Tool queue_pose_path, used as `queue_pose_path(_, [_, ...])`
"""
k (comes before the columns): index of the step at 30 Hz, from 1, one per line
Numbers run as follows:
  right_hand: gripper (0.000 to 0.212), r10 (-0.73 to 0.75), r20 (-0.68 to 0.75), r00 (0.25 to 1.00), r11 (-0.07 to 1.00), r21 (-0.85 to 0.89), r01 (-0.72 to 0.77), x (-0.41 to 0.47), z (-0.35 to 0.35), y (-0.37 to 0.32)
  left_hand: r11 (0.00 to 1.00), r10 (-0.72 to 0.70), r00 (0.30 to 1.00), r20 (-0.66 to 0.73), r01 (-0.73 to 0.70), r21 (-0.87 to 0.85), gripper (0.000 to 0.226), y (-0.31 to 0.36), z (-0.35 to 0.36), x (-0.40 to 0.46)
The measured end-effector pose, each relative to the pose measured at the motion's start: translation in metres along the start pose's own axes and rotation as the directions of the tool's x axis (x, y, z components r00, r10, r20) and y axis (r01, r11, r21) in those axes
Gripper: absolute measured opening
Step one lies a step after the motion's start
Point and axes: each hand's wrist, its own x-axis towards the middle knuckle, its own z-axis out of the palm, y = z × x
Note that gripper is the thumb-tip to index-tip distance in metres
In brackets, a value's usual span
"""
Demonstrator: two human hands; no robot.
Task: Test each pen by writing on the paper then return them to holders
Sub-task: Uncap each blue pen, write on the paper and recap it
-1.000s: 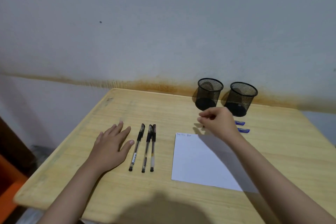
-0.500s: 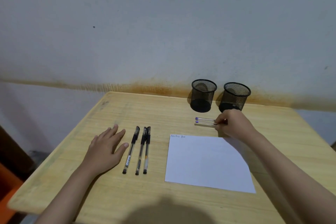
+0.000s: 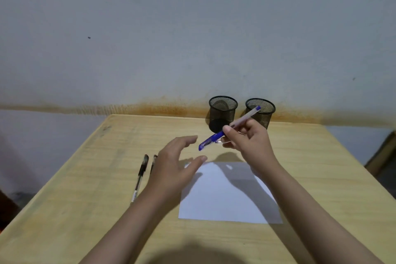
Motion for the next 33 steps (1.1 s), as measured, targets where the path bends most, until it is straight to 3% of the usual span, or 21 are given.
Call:
queue_pose_path(3, [0.007, 0.075, -0.034, 0.997, 0.993, 0.093, -0.071, -0.011, -0.005, 0.000, 0.975, 0.220, 0.974, -0.058, -0.220, 0.007, 0.035, 0.015, 0.018, 0.006])
queue_pose_path(5, [0.006, 0.087, -0.044, 0.995, 0.990, 0.115, -0.081, -0.017, -0.009, 0.002, 0.955, 0.294, 0.949, -0.115, -0.295, 0.002, 0.024, 0.019, 0.026, 0.009])
queue_pose_path(10, [0.008, 0.017, 0.039, 0.999, 1.000, 0.015, -0.017, -0.024, -0.014, 0.007, 0.941, 0.330, 0.938, -0.110, -0.336, -0.038, 0.020, 0.023, 0.037, 0.011])
queue_pose_path(20, [0.010, -0.244, -0.109, 0.964, 0.969, -0.067, 0.238, -0.034, -0.001, 0.018, 0.904, 0.427, 0.904, -0.035, -0.427, 0.006, 0.017, 0.012, 0.029, 0.027])
queue_pose_path(23, [0.017, -0.258, -0.338, 0.905, 0.959, 0.022, 0.282, -0.025, -0.032, 0.002, 0.982, 0.182, 0.959, -0.219, -0.187, -0.001, 0.032, -0.017, -0.001, 0.033])
queue_pose_path(25, [0.021, -0.279, -0.436, 0.856, 0.946, 0.026, 0.322, -0.018, -0.061, -0.012, 0.999, 0.038, 0.953, -0.299, -0.026, 0.043, 0.032, -0.039, -0.029, 0.039])
queue_pose_path(27, [0.022, -0.249, -0.400, 0.882, 0.959, 0.026, 0.283, -0.017, -0.067, -0.014, 0.994, 0.000, 0.969, -0.249, 0.027, 0.103, 0.017, -0.049, -0.036, 0.046])
queue_pose_path(30, [0.018, -0.154, -0.287, 0.945, 0.983, 0.052, 0.176, -0.021, -0.046, -0.001, 0.985, 0.009, 0.996, -0.088, 0.006, 0.175, 0.020, -0.047, -0.011, 0.051])
queue_pose_path(33, [0.014, -0.091, -0.265, 0.960, 0.988, 0.099, 0.121, -0.025, -0.037, 0.006, 0.981, -0.071, 0.996, 0.052, 0.060, 0.186, 0.022, -0.051, 0.011, 0.053])
